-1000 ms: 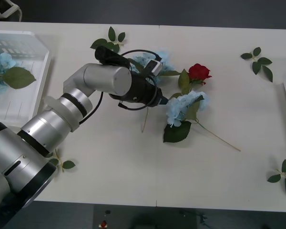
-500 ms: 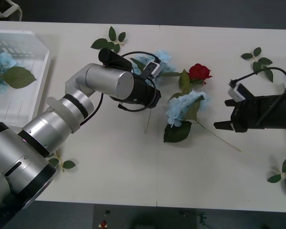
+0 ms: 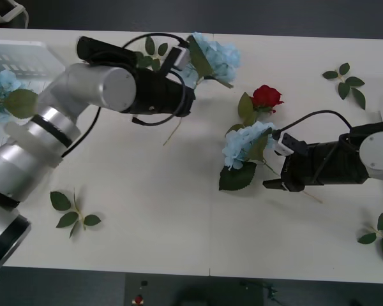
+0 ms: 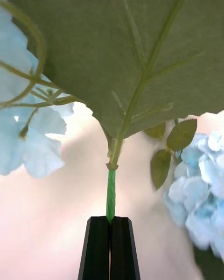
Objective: Put the red flowers into the right box and the blue flowers into the left box
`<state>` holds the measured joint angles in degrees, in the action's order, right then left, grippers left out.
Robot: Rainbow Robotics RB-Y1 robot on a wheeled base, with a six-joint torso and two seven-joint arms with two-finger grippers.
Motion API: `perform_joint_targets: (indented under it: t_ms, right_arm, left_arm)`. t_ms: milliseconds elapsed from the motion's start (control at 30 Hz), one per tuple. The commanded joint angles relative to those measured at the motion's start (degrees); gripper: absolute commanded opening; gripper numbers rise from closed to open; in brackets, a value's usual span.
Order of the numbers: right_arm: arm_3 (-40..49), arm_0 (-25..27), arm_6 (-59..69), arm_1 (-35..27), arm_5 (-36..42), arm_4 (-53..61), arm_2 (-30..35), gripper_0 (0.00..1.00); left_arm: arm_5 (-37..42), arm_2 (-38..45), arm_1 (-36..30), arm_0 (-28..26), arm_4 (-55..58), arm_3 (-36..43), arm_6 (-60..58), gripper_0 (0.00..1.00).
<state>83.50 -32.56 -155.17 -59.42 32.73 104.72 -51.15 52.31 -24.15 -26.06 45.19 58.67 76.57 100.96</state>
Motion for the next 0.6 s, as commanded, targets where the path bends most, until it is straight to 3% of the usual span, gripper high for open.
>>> perform_joint_targets:
  t_ms: [33, 167, 267, 300, 433, 467, 533, 567, 600]
  right_arm:
    - [-1.1, -0.6, 0.2, 1.1, 0.0, -0.1, 1.1, 1.00]
    - [-2.3, -0.6, 0.2, 2.7, -0.4, -0.6, 1.1, 1.00]
    - [-2.7, -0.6, 0.2, 3.3, -0.9, -0.8, 1.1, 1.00]
    - [-3.0, -0.6, 0.2, 3.8, -1.3, -1.1, 1.1, 1.00]
    - [-3.2, -0.6, 0.2, 4.5, -1.4, -1.5, 1.1, 0.96]
    - [-3.3, -0.6, 0.2, 4.6, -1.6, -1.5, 1.1, 0.91]
    - [-3.5, -0.6, 0.2, 4.8, -1.7, -1.7, 1.1, 0.60]
    - [-3.6, -0.7, 0.2, 5.0, -1.7, -1.8, 1.1, 0.19]
    - [-3.6, -0.6, 0.2, 5.1, -1.8, -1.8, 1.1, 0.00]
  left_arm:
    - [10.7, 13.0, -5.3, -4.7, -0.1, 11.6, -2.5, 0.00]
    - [22.8, 26.2, -8.7, -8.7, -1.6, 19.8, -1.6, 0.00]
    - [27.2, 31.9, -10.0, -10.3, -3.8, 22.7, -0.8, 0.00]
    - [30.9, 37.7, -11.2, -11.7, -7.3, 25.4, 1.8, 0.00]
    - [33.6, 46.9, -12.4, -13.6, -13.2, 27.1, 6.9, 0.00]
    - [33.3, 49.2, -12.8, -14.3, -14.8, 27.3, 8.8, 0.00]
    - [32.1, 52.5, -13.5, -16.0, -16.7, 27.5, 11.5, 0.00]
    - [31.6, 54.5, -14.0, -17.1, -17.4, 27.4, 12.8, 0.00]
    - [31.5, 56.1, -14.5, -18.1, -17.8, 27.3, 13.7, 0.00]
